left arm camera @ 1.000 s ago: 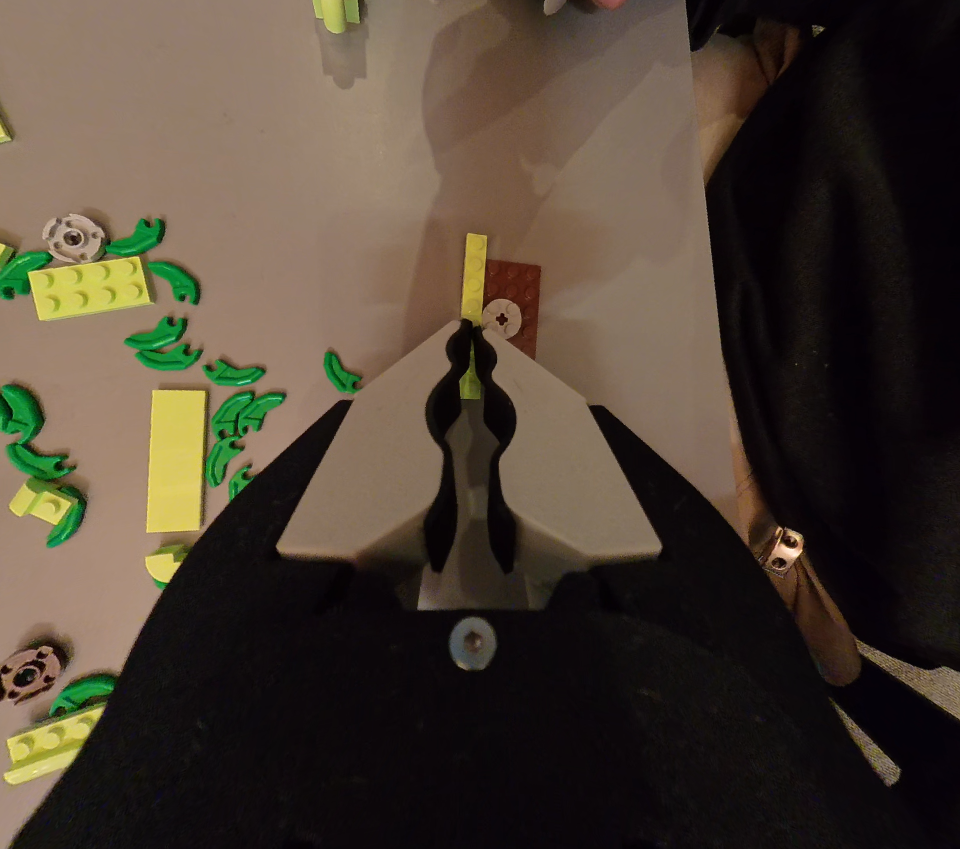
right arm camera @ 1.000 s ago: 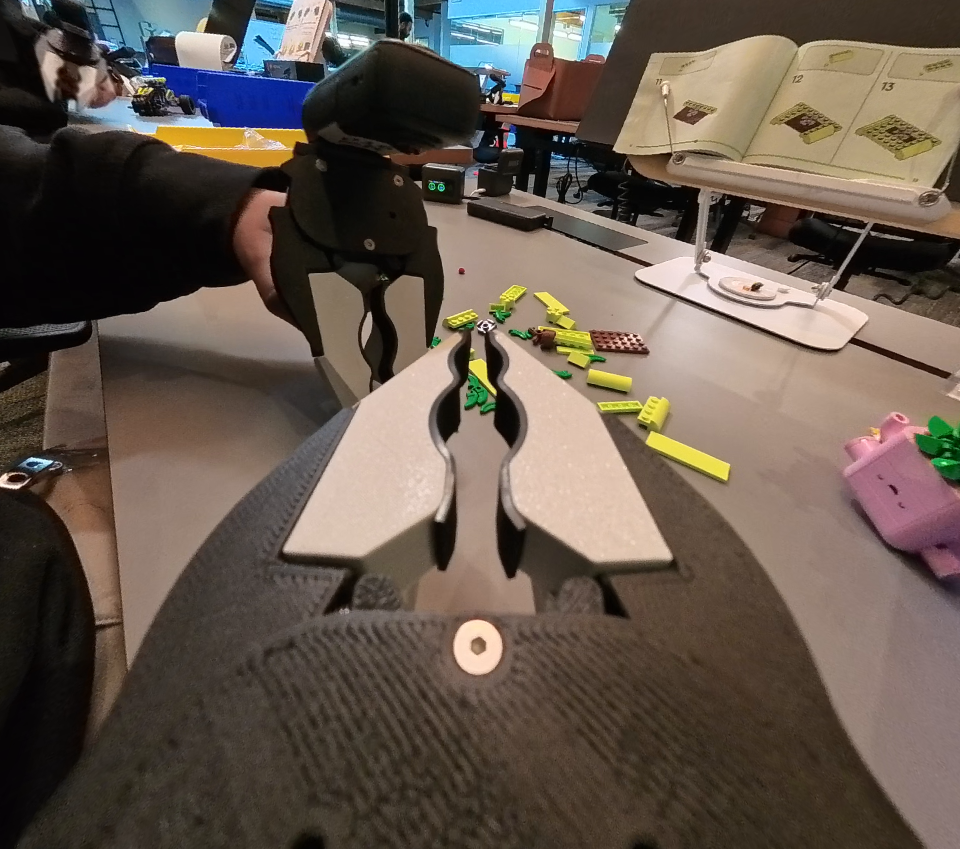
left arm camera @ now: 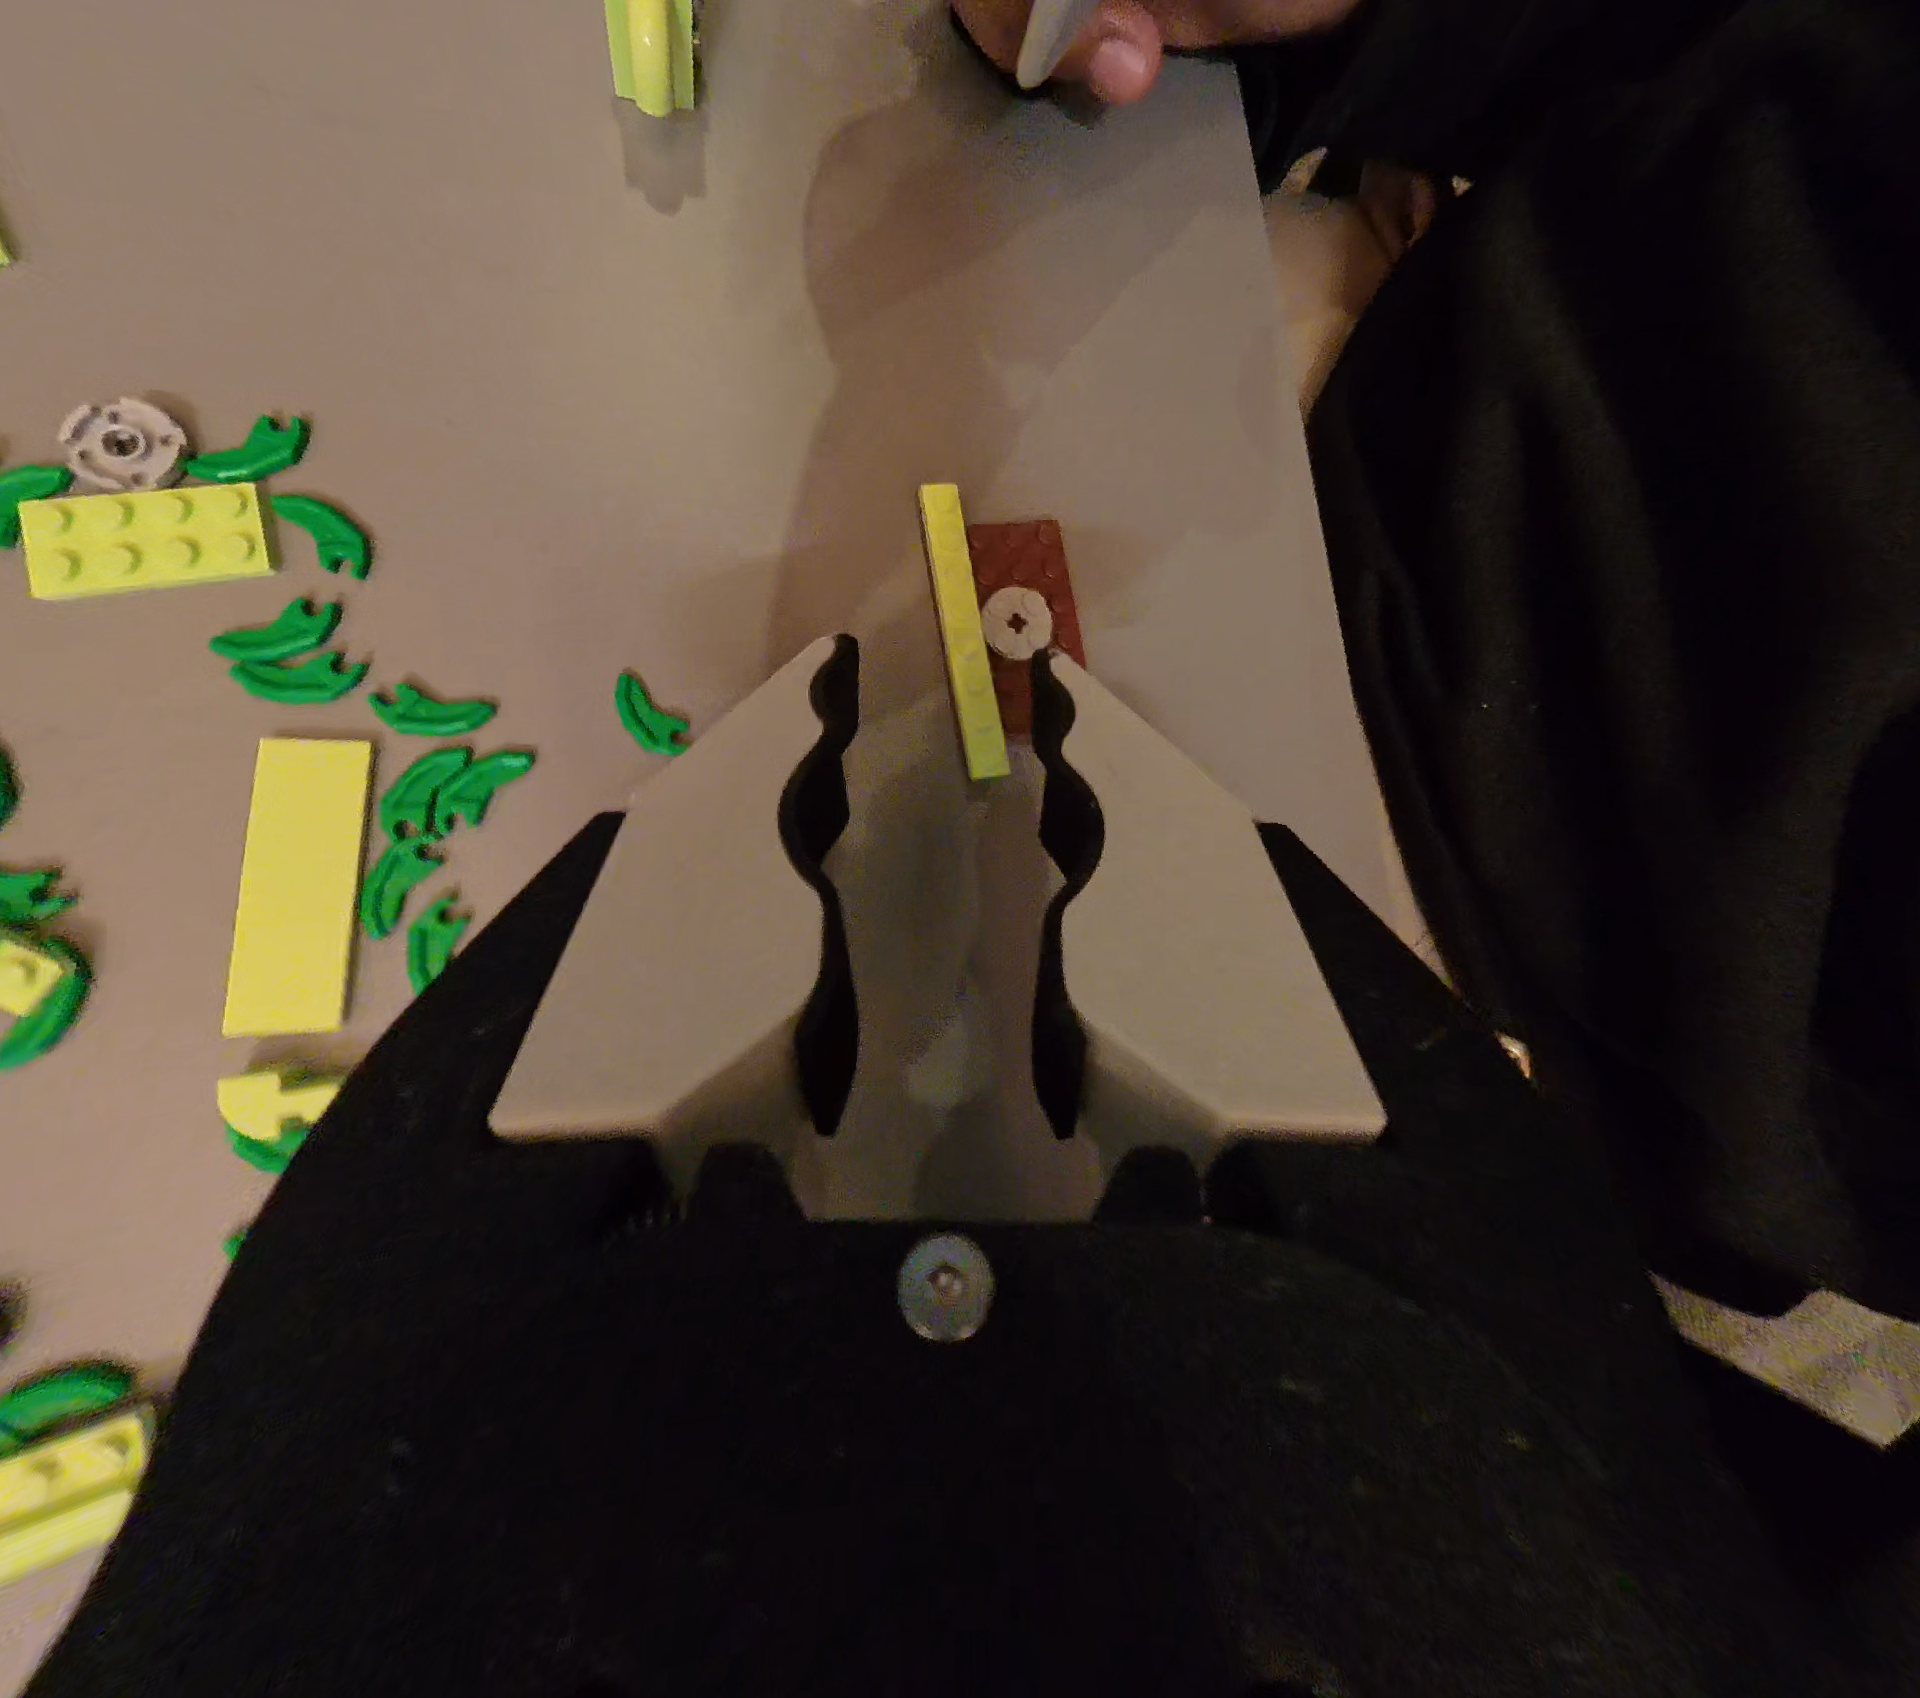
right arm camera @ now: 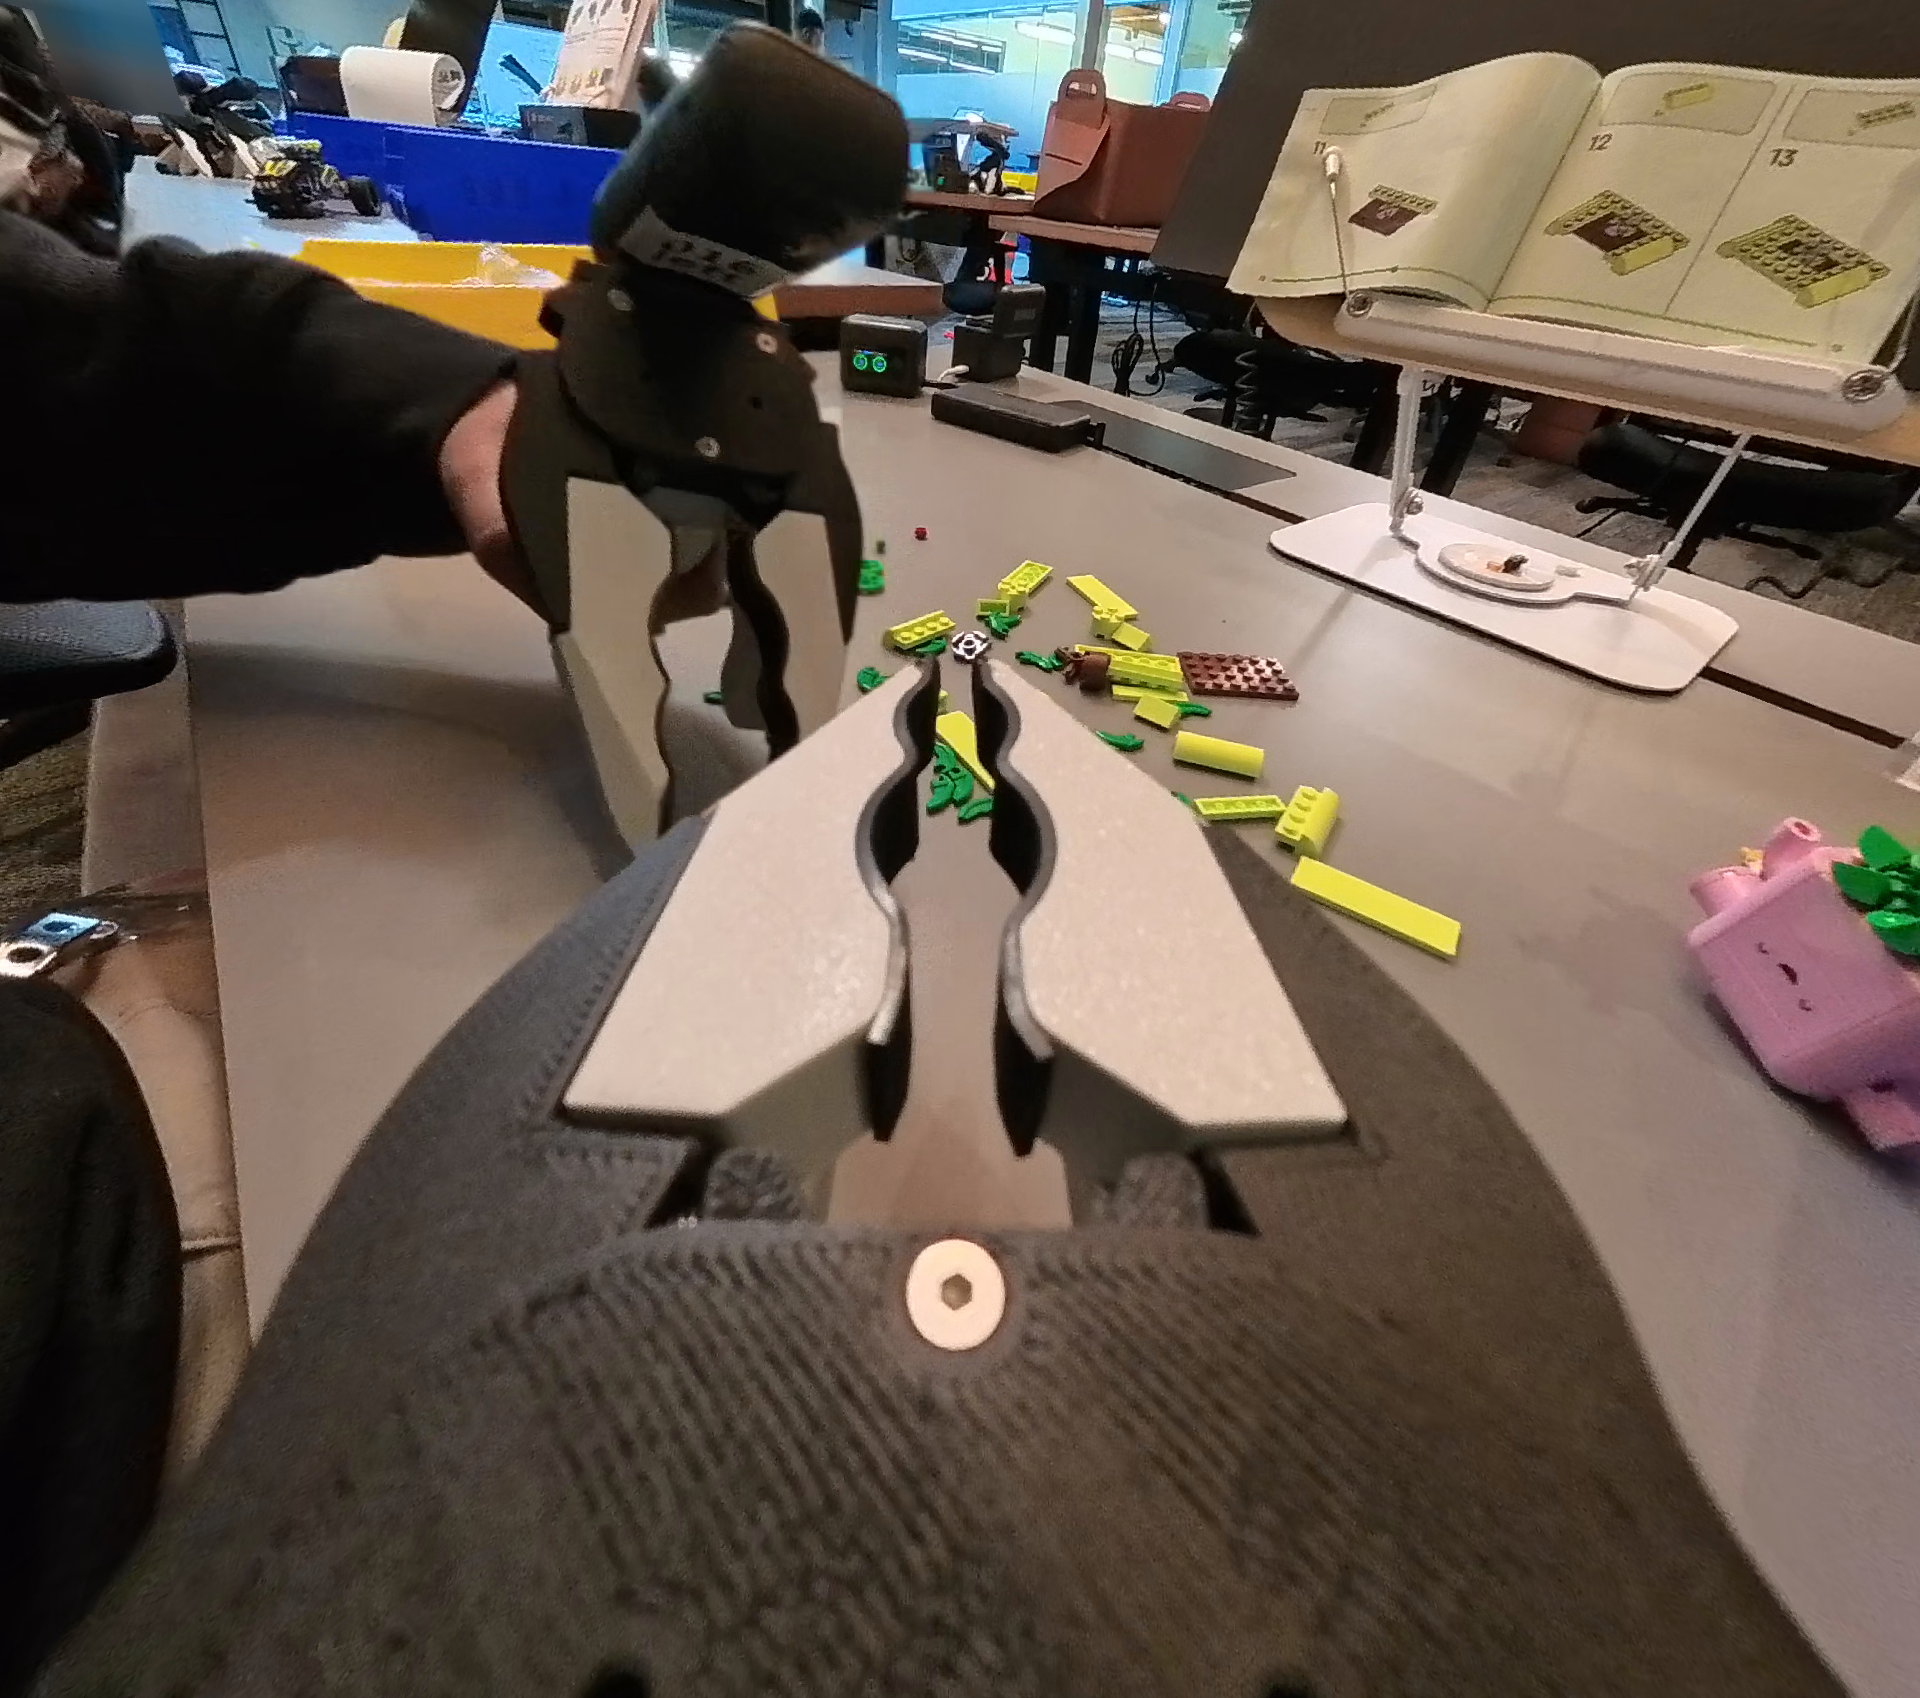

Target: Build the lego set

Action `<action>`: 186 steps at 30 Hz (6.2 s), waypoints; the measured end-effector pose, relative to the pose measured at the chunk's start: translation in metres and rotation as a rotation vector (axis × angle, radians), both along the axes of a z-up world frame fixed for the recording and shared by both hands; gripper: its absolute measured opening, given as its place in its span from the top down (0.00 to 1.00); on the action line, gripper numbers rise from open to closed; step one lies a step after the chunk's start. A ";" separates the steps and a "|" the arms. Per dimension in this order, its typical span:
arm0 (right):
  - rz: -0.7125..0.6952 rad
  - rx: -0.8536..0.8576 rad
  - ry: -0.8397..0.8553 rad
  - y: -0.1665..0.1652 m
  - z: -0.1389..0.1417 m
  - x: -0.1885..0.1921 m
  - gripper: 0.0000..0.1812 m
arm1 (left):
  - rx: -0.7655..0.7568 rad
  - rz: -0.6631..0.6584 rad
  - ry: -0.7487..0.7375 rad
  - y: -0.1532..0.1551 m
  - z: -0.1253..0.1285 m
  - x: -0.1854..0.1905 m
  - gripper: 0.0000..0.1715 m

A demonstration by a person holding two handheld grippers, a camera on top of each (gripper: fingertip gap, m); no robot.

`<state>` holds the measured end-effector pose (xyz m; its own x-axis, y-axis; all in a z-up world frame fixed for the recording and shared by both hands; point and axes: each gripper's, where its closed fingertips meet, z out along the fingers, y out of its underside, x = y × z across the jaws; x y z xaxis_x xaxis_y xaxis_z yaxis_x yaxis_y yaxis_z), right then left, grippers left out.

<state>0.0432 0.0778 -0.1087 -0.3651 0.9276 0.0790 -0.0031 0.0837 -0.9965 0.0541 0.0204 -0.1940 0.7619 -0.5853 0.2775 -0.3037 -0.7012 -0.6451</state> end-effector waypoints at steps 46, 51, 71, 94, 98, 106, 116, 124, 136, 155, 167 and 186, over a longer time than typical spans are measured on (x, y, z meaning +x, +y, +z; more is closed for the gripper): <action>-0.002 0.034 -0.015 -0.003 -0.003 -0.002 0.98 | 0.112 0.370 0.001 -0.007 -0.001 0.012 0.86; 0.004 0.033 -0.029 -0.003 -0.005 -0.003 0.97 | 0.110 0.358 0.016 -0.004 -0.003 0.025 0.68; -0.023 0.023 0.023 0.000 0.002 0.001 0.94 | 0.355 0.570 -1.025 0.001 0.103 -0.012 0.83; -0.137 0.016 0.036 0.017 0.004 -0.002 0.92 | 0.135 0.293 0.037 0.020 -0.008 0.004 0.83; -0.139 0.014 0.025 0.017 0.003 -0.004 0.92 | 0.125 0.269 0.072 0.019 -0.019 0.003 0.83; -0.143 0.038 0.003 0.016 -0.001 -0.009 0.92 | 0.146 0.267 0.111 0.021 -0.020 0.002 0.79; -0.135 0.228 -0.049 -0.001 -0.018 -0.017 0.93 | 0.138 0.274 0.064 0.021 -0.017 0.002 0.79; -0.122 0.235 -0.041 -0.003 -0.017 -0.016 0.93 | 0.135 0.256 0.077 0.020 -0.018 0.004 0.83; -0.124 0.162 -0.008 0.003 -0.009 -0.013 0.93 | 0.182 0.229 0.131 0.019 -0.017 0.008 0.83; 0.025 -0.531 -0.208 -0.014 -0.006 -0.018 0.74 | 0.755 0.551 0.272 0.024 0.073 -0.032 0.83; 0.206 -0.733 -0.238 -0.031 -0.002 -0.014 0.97 | 0.827 0.511 0.386 0.033 0.075 -0.011 0.83; 0.482 -0.423 0.061 -0.062 0.034 0.029 0.97 | 0.769 0.271 -0.571 0.004 0.123 0.027 0.89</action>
<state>0.0725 0.0158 -0.0746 -0.7552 0.6161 -0.2236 0.0001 -0.3410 -0.9401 0.0807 0.0245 -0.0705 0.7667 -0.5858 0.2627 0.3029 -0.0307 -0.9525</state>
